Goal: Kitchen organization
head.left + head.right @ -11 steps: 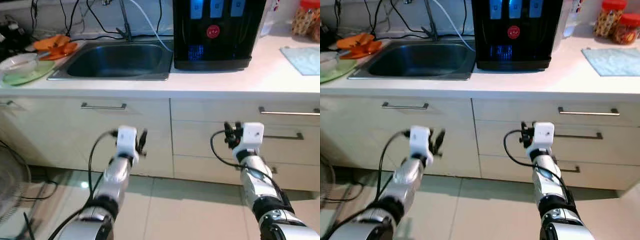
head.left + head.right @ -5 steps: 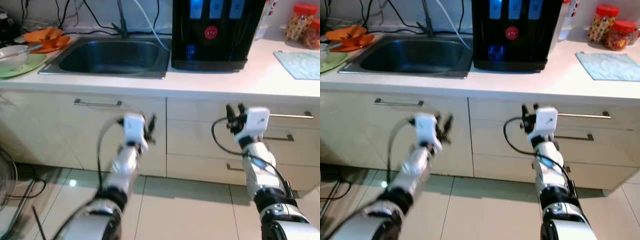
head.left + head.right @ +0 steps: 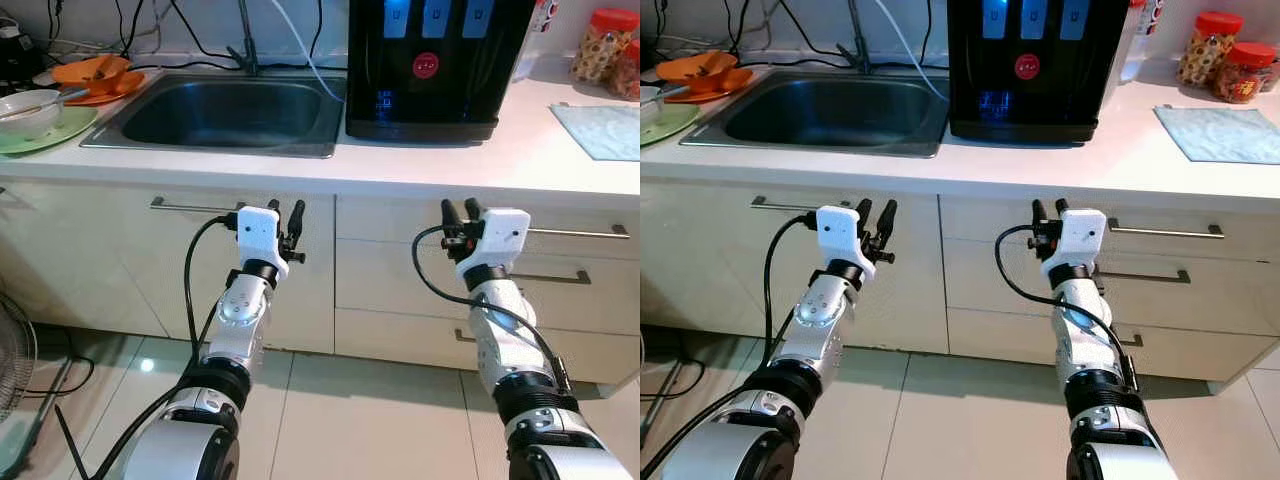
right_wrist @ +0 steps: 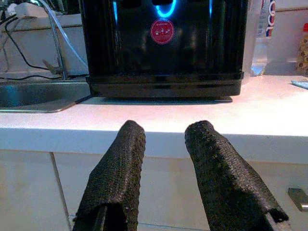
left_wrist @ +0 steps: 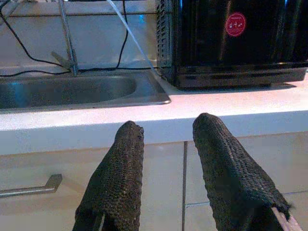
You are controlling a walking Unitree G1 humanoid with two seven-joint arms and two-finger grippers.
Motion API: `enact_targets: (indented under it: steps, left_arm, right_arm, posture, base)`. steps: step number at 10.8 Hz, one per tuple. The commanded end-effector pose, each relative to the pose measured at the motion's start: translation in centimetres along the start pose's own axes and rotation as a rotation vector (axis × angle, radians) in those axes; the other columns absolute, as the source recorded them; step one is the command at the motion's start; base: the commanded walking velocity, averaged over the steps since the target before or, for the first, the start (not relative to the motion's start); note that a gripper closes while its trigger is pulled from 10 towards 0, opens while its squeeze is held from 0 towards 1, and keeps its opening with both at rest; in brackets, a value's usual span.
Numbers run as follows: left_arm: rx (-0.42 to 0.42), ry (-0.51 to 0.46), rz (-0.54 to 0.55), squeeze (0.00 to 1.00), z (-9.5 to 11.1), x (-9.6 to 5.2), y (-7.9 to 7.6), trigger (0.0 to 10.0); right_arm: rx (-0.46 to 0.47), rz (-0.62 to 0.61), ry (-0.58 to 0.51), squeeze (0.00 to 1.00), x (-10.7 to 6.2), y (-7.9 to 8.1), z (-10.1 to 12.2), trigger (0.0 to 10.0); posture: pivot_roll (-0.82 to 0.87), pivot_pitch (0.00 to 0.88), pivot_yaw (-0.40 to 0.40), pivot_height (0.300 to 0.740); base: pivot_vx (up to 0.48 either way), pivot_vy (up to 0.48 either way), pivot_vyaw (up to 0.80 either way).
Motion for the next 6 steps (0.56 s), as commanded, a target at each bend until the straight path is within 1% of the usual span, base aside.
enact_targets:
  steps: [1, 2, 6]
  left_arm:
    - [-0.009, -0.007, 0.018, 0.00, 0.39, 0.25, 0.44, 10.0]
    - [-0.015, -0.004, 0.018, 0.00, 0.35, 0.27, 0.39, 10.0]
    - [-0.023, -0.006, 0.029, 0.00, 0.47, 0.27, 0.67, 10.0]
  right_arm:
    - [0.013, -0.010, -0.003, 0.00, 0.02, -0.15, 0.26, 10.0]
    - [0.018, -0.009, -0.006, 0.00, 0.09, -0.10, 0.47, 10.0]
    - [0.017, -0.020, 0.012, 0.00, -0.06, -0.15, 0.17, 10.0]
  posture:
    - [-0.03, 0.000, 0.064, 0.740]
    - [-0.04, 0.000, 0.064, 0.740]
    - [-0.03, 0.000, 0.062, 0.740]
  base:
    - [0.000, 0.307, 0.00]
    - [0.000, 0.315, 0.00]
    - [0.000, 0.463, 0.00]
Point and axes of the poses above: a point about 5 cm out from each wrist's last joint towards the gripper, its own x axis pointing out of the wrist towards the gripper, its own z axis along the axis of the wrist's last joint, y = z × x, the point moved 6 cm from there along x, pointing out of the wrist towards the gripper, and after that the axes turned 13 degrees about x, right-handed, at the moved point
